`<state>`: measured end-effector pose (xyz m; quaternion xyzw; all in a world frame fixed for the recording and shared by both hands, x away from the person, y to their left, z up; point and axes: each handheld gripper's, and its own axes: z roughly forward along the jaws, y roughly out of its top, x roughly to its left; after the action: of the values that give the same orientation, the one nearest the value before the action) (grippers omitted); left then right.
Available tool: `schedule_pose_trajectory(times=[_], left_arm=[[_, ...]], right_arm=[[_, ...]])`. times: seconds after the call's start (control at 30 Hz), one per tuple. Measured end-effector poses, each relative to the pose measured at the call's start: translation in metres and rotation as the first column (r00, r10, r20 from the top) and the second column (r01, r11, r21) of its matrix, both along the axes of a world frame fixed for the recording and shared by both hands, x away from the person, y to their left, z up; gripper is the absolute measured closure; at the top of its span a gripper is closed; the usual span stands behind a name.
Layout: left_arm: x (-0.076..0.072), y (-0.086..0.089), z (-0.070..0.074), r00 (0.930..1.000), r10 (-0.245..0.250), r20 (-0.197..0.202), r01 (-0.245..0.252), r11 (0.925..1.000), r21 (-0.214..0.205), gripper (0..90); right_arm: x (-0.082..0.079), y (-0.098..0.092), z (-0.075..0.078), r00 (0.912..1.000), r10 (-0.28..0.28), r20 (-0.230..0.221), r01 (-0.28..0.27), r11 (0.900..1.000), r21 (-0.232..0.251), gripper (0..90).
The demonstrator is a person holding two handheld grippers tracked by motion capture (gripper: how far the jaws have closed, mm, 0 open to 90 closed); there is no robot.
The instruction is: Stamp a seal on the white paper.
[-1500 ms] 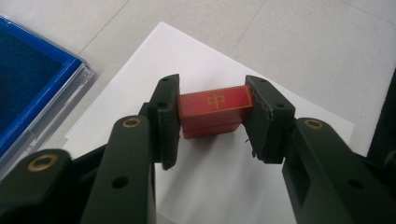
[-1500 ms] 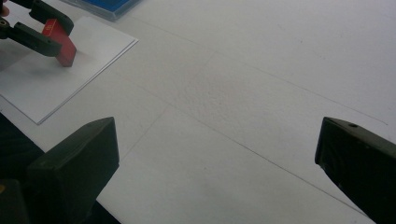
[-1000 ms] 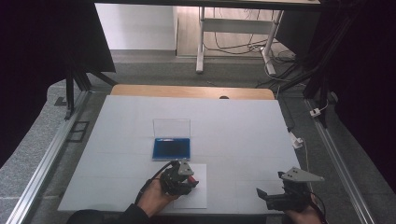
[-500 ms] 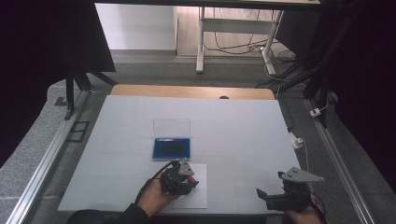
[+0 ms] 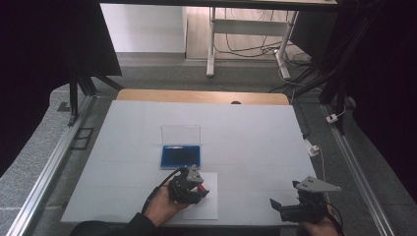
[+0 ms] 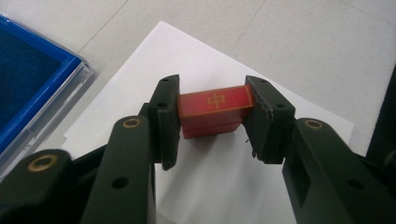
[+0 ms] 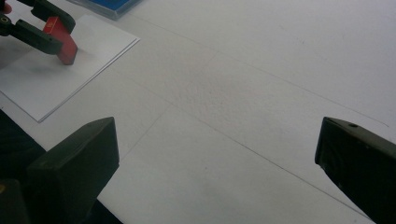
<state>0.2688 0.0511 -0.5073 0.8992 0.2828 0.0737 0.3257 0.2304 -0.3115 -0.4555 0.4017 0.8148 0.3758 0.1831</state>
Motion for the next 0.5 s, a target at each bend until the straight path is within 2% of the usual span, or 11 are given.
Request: schedule_pose_trajectory(times=[0.23,0.33,0.5], left_arm=[[0.0031,0.0027,0.0002,0.9998,-0.007,-0.019,0.006,0.9996,-0.027,57.7],[0.0046,0.0043,0.0021,0.9992,-0.012,-0.038,0.010,0.9986,-0.052,57.5],[0.0032,0.0052,0.0080,0.9997,-0.016,-0.016,0.015,0.9975,-0.069,57.5]], right_arm=[[-0.0001,0.0004,0.0000,1.0000,0.000,0.001,0.000,1.0000,-0.004,0.0],[-0.0001,0.0003,-0.0001,1.0000,0.001,0.001,-0.001,1.0000,-0.002,0.0],[-0.0001,0.0005,-0.0001,1.0000,0.003,0.001,-0.003,1.0000,-0.005,0.0]])
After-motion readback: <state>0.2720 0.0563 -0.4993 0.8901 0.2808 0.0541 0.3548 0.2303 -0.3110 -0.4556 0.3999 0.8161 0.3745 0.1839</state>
